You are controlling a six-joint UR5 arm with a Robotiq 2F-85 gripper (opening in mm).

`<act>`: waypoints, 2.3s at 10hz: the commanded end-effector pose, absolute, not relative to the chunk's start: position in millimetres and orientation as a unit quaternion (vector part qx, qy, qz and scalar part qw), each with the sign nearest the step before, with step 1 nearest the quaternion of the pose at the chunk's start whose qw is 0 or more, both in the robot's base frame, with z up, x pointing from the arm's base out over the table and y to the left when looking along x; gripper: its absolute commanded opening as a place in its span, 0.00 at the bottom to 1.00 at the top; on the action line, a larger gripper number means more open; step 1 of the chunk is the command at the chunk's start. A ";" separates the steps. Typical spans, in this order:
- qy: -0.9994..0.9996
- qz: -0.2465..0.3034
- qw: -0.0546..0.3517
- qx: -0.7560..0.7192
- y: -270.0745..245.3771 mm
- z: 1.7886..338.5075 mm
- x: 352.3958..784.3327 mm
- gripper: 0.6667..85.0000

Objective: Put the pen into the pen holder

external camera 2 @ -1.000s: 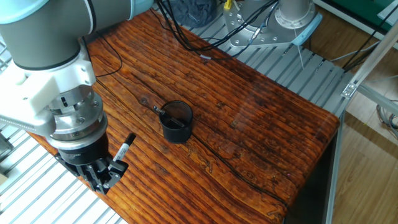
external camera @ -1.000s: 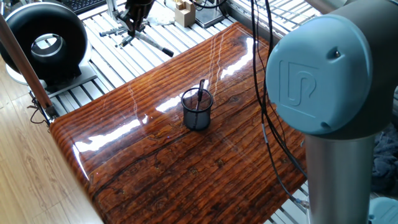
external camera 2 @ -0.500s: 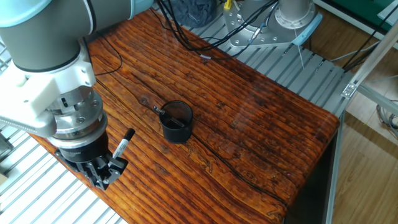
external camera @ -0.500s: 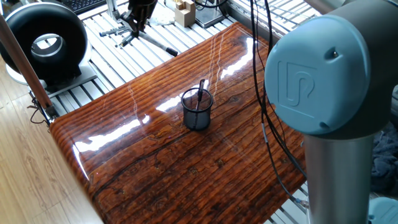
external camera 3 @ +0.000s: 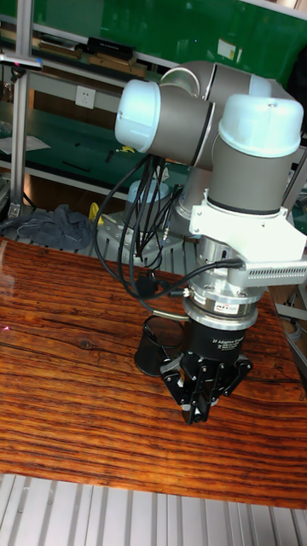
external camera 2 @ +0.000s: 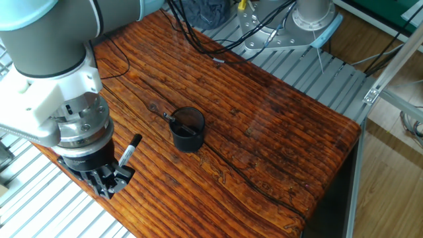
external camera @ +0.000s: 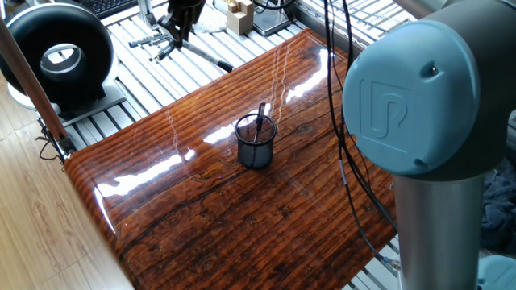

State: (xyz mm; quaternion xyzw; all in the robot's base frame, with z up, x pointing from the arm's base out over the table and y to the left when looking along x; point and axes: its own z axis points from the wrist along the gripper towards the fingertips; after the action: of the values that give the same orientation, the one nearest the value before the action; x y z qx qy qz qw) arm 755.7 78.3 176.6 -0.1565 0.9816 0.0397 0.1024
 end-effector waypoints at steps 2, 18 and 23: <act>0.984 0.045 0.090 -0.145 79.9 193.4 735.7 0.01; 0.976 0.084 0.186 -0.075 100.6 189.1 702.8 0.01; 0.977 0.072 0.175 -0.096 95.0 173.6 679.0 0.01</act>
State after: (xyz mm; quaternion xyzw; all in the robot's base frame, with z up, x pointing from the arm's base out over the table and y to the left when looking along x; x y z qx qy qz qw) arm 689.4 96.5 183.2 -0.0858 0.9786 0.0727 0.1725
